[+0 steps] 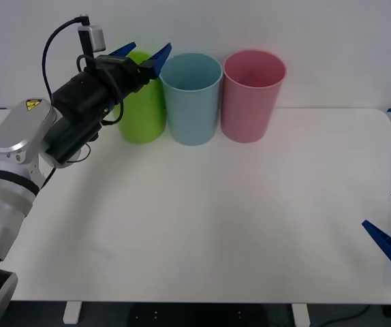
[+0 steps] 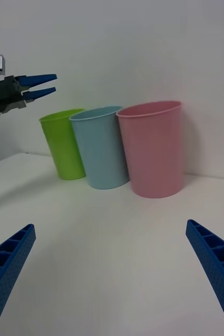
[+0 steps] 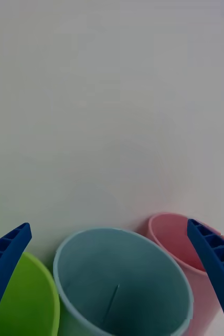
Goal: Grasp the object on the table and drop it into the matching bin: aluminum can to the light blue bin, PET bottle to the pink bin.
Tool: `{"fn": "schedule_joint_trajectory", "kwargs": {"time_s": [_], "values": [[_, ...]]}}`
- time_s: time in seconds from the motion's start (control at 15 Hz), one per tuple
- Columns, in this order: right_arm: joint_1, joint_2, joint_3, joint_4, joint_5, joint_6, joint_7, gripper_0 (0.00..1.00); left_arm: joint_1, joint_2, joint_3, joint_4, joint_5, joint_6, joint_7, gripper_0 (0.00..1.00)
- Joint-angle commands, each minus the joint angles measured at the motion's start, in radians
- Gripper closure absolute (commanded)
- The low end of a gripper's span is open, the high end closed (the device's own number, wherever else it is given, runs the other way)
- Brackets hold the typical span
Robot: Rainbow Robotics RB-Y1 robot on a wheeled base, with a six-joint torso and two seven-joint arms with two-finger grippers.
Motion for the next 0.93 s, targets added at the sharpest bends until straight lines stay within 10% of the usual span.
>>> {"fn": "schedule_joint_trajectory", "kwargs": {"time_s": [0.07, 0.93], "values": [[0.0, 0.0, 0.0, 0.0, 0.0, 0.0, 0.0, 0.0, 0.107, 0.056, 0.005, -0.112, 0.04, -0.02, -0.015, 0.0], [0.0, 0.0, 0.0, 0.0, 0.0, 0.0, 0.0, 0.0, 0.565, 0.122, 0.407, -0.458, -0.129, -0.363, 0.054, 0.0]]}}
